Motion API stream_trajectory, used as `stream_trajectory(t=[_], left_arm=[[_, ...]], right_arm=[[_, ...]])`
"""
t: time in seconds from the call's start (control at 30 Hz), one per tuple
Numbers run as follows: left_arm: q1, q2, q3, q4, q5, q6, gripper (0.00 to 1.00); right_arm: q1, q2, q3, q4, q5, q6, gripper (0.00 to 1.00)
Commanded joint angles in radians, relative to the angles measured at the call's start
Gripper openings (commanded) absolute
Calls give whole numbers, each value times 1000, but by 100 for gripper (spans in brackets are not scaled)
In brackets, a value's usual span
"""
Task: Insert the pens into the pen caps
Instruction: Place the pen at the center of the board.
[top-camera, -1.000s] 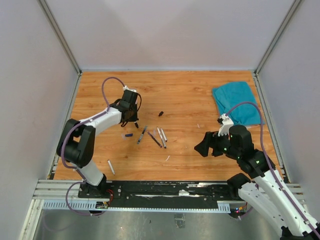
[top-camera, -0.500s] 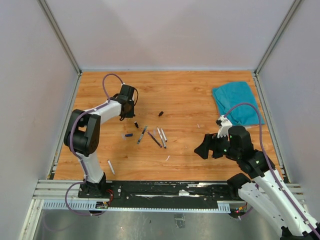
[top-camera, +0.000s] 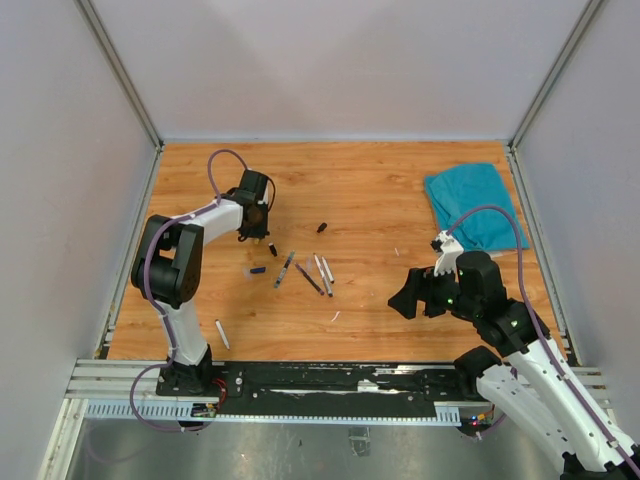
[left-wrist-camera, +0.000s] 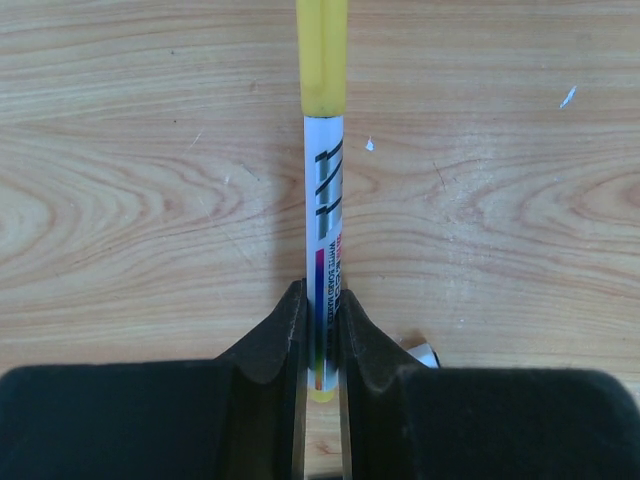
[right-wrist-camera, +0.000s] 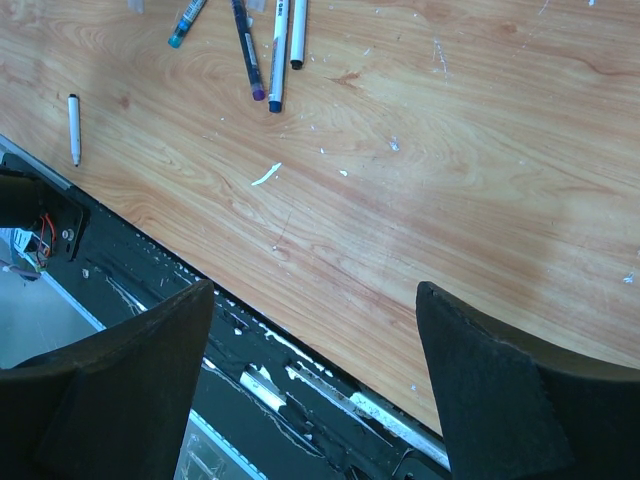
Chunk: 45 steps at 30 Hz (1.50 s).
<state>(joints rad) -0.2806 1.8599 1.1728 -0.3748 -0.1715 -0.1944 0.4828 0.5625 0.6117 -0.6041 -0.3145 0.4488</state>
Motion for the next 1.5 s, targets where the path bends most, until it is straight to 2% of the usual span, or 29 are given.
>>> stream_trajectory(t=[0.0,0.33,0.7,0.8,0.93,1.17,1.47], left_arm=[[19,30,12,-25,13,20,18],[27,28,11,-27,26,28,25],[29,20,16,-37,30,32,26],[28,-5,23,-39,26,36,33],[27,-48,50,-50,37,42,37],[22,-195,54,-44,82,28,39],[20,-552,-62,-15,251,-53,38]], right_arm=[[-13,2,-7,0,-18,-4,82],[-13,5,-3,-5,-19,-7,83],[-13,-1,-8,-14,-17,-17,83],[-13,-1,-7,-15,-15,-18,83],[-13,-1,-3,-16,-14,-17,83],[-13,19,-2,-8,3,-21,83],[-13,102,42,11,18,-58,81]])
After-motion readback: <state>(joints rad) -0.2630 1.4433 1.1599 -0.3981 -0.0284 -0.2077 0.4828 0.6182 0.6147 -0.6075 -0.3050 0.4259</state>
